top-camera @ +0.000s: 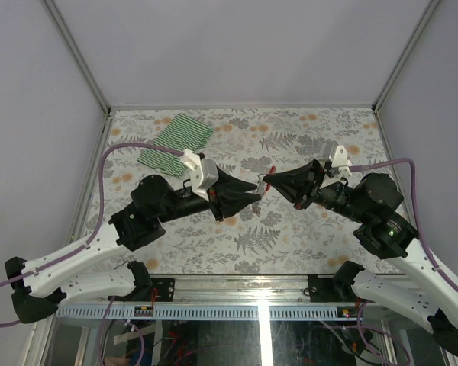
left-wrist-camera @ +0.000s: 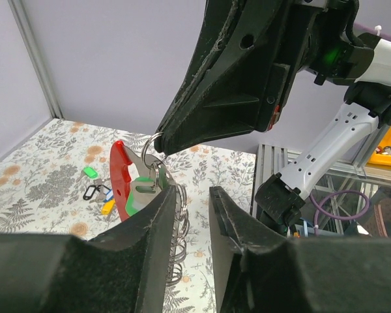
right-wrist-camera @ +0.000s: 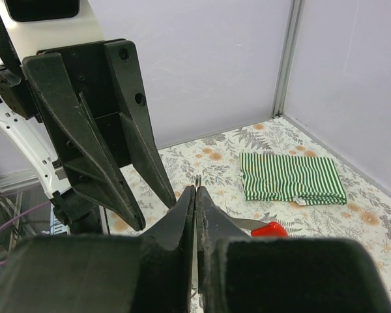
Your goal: Put the keys on the keyring
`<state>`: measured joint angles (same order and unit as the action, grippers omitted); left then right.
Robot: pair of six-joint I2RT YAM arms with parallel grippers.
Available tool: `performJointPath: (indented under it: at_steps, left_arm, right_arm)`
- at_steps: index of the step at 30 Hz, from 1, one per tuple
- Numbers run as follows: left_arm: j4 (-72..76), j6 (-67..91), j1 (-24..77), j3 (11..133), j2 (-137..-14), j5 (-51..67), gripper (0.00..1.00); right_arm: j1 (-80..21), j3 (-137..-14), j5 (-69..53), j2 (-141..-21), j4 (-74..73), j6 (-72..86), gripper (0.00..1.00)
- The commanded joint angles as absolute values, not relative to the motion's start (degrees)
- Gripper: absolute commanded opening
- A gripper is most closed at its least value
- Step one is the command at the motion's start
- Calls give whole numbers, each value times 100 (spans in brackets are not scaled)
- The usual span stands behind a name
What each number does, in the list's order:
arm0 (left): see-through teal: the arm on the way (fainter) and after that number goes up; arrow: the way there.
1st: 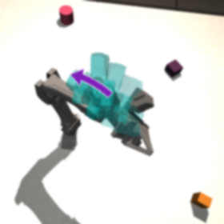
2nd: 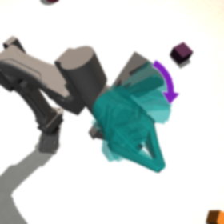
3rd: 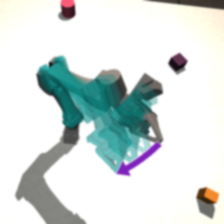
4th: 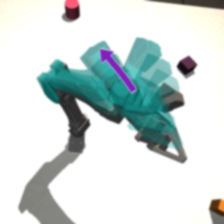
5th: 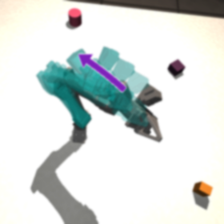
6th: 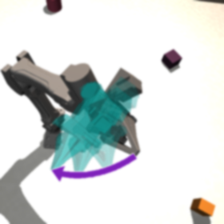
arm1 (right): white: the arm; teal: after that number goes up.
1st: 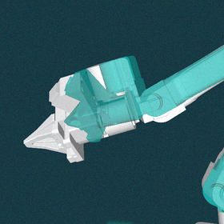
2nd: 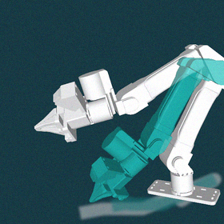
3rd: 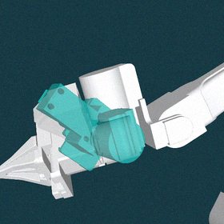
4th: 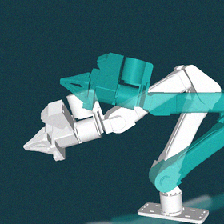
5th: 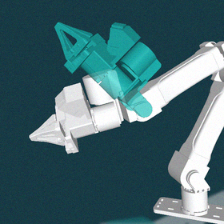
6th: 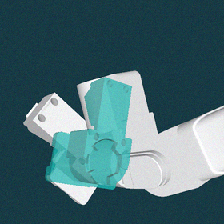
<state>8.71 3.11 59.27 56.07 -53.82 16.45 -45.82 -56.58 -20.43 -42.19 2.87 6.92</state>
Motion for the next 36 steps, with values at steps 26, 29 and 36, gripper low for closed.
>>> performJointPath:
  at_steps: [26,29,36]
  left_arm:
    - [1023,387,5945,5607,-5500,1533,33]
    - [1023,387,5949,5599,-5502,1554,31]
    - [979,388,5945,5572,-5551,1546,25]
  right_arm:
    - [-4614,-5803,-2021,-4191,738,755,0]
    - [-4614,-5805,-2021,-4187,738,764,0]
    - [-4614,-5802,-2026,-4178,754,782,0]
